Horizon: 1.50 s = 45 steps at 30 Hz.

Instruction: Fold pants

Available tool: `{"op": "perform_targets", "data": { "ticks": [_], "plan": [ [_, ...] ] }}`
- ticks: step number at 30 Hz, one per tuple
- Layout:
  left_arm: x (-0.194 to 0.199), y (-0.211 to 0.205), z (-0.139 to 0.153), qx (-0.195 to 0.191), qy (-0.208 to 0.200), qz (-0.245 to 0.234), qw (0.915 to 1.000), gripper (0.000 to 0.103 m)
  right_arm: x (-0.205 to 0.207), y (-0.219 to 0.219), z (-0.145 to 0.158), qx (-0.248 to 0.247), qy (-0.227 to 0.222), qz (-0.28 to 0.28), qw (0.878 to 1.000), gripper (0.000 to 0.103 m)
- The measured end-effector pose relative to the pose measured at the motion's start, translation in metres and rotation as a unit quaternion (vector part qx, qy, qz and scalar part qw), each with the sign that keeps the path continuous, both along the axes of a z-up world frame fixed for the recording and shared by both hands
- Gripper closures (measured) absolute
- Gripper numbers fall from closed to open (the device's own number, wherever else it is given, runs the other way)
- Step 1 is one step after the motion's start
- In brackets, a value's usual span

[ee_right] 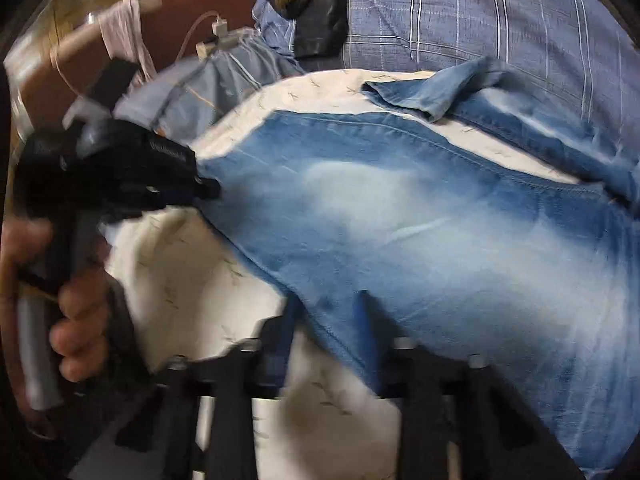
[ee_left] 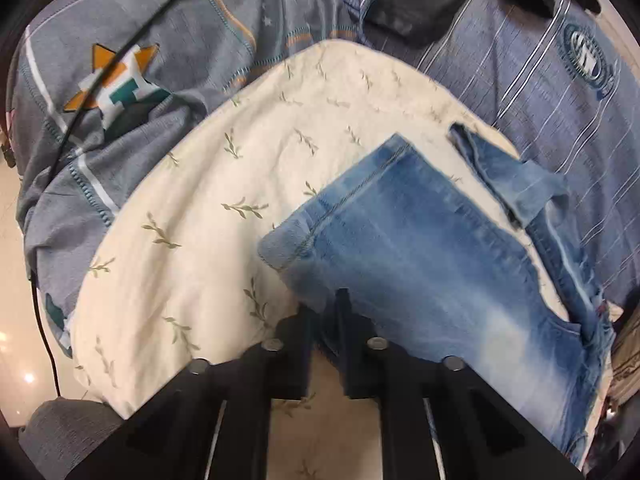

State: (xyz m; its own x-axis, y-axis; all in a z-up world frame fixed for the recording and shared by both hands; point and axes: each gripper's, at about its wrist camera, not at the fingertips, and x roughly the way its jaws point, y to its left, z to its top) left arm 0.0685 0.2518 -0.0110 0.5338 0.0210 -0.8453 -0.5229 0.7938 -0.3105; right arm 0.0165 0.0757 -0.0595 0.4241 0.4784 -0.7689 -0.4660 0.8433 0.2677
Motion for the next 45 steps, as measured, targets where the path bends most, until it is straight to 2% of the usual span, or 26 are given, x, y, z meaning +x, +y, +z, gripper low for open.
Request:
{"op": "perform_targets", "data": {
  "ticks": [3, 4, 6, 7, 8, 9, 10, 11, 12, 13, 14, 15, 18, 22, 24, 27, 29, 31, 34, 36, 38, 40, 41, 42, 43, 45],
  "plan": [
    [-0.022, -0.006, 0.022, 0.052, -0.026, 0.015, 0.9982, 0.095, -0.011, -0.004, 0.013, 0.018, 0.003, 0.008, 1.000, 0.099],
    [-0.024, -0.010, 0.024, 0.070, -0.023, 0.024, 0.9970, 0.093, -0.009, -0.003, 0.012, 0.018, 0.013, 0.010, 1.000, 0.103],
    [-0.017, -0.012, 0.014, 0.081, 0.014, 0.028, 0.9962, 0.089, -0.004, 0.000, -0.004, 0.010, 0.042, 0.014, 0.999, 0.102],
    [-0.013, -0.012, 0.008, 0.075, 0.036, 0.023, 0.9963, 0.089, -0.001, 0.000, -0.011, 0.003, 0.052, 0.011, 0.999, 0.102],
    [-0.012, -0.013, 0.005, 0.063, 0.049, 0.019, 0.9966, 0.089, 0.000, -0.005, -0.014, 0.022, 0.063, 0.007, 0.998, 0.101],
    [-0.017, -0.014, 0.007, 0.055, 0.042, 0.015, 0.9975, 0.089, 0.001, -0.011, -0.011, 0.047, 0.072, 0.004, 0.996, 0.095],
    [-0.020, -0.015, 0.012, 0.054, 0.029, 0.015, 0.9980, 0.086, 0.002, -0.023, -0.001, 0.088, 0.077, 0.000, 0.993, 0.077],
    [-0.027, -0.018, 0.021, 0.057, 0.005, 0.017, 0.9982, 0.083, 0.002, -0.031, 0.008, 0.106, 0.071, -0.004, 0.992, 0.064],
    [-0.034, -0.021, 0.032, 0.061, -0.024, 0.020, 0.9976, 0.069, 0.003, -0.040, 0.019, 0.118, 0.059, -0.012, 0.991, 0.040],
    [-0.040, -0.027, 0.041, 0.068, -0.049, 0.020, 0.9963, 0.050, 0.002, -0.054, 0.033, 0.130, 0.040, -0.024, 0.990, 0.032],
    [-0.045, -0.036, 0.052, 0.077, -0.072, 0.013, 0.9944, 0.041, 0.004, -0.074, 0.052, 0.147, 0.022, -0.039, 0.988, 0.032],
    [-0.048, -0.050, 0.062, 0.087, -0.093, -0.001, 0.9918, 0.030, 0.004, -0.086, 0.059, 0.155, 0.018, -0.047, 0.987, 0.032],
    [-0.047, -0.097, 0.082, 0.098, -0.113, -0.074, 0.9859, 0.029, 0.014, -0.153, 0.088, 0.194, 0.003, -0.104, 0.975, 0.031],
    [-0.013, -0.163, 0.100, 0.056, -0.130, -0.181, 0.9733, 0.029, 0.038, -0.224, 0.101, 0.196, 0.000, -0.177, 0.964, 0.027],
    [0.017, -0.197, 0.104, 0.030, -0.137, -0.232, 0.9626, 0.029, 0.051, -0.265, 0.099, 0.193, 0.006, -0.228, 0.954, 0.026],
    [0.066, -0.235, 0.089, -0.003, -0.140, -0.294, 0.9454, 0.029, 0.077, -0.319, 0.087, 0.196, 0.021, -0.302, 0.933, 0.027],
    [0.089, -0.249, 0.067, -0.023, -0.104, -0.306, 0.9460, 0.031, 0.097, -0.352, 0.077, 0.178, 0.035, -0.346, 0.921, 0.027],
    [0.095, -0.246, 0.042, -0.048, -0.100, -0.308, 0.9449, 0.031, 0.120, -0.378, 0.064, 0.148, 0.053, -0.385, 0.909, 0.030],
    [0.108, -0.237, 0.015, -0.046, -0.067, -0.296, 0.9517, 0.031, 0.151, -0.396, 0.046, 0.131, 0.068, -0.410, 0.900, 0.035],
    [0.121, -0.236, 0.008, -0.069, -0.057, -0.295, 0.9513, 0.031, 0.179, -0.403, 0.036, 0.093, 0.075, -0.431, 0.895, 0.037],
    [0.132, -0.235, 0.011, -0.080, -0.069, -0.286, 0.9523, 0.031, 0.207, -0.408, 0.028, 0.059, 0.080, -0.450, 0.888, 0.038],
    [0.134, -0.234, 0.012, -0.077, -0.076, -0.289, 0.9512, 0.031, 0.221, -0.413, 0.024, 0.036, 0.073, -0.476, 0.875, 0.040],
    [0.133, -0.234, 0.013, -0.071, -0.080, -0.292, 0.9506, 0.031, 0.230, -0.410, 0.023, 0.002, 0.064, -0.478, 0.876, 0.042],
    [0.130, -0.233, 0.013, -0.068, -0.082, -0.293, 0.9501, 0.031, 0.233, -0.409, 0.022, -0.010, 0.064, -0.474, 0.878, 0.061],
    [0.125, -0.232, 0.015, -0.068, -0.086, -0.295, 0.9492, 0.031, 0.232, -0.406, 0.023, -0.011, 0.069, -0.467, 0.881, 0.093],
    [0.119, -0.233, 0.019, -0.074, -0.094, -0.302, 0.9459, 0.031, 0.218, -0.398, 0.039, -0.001, 0.042, -0.459, 0.887, 0.098]
  ]
}}
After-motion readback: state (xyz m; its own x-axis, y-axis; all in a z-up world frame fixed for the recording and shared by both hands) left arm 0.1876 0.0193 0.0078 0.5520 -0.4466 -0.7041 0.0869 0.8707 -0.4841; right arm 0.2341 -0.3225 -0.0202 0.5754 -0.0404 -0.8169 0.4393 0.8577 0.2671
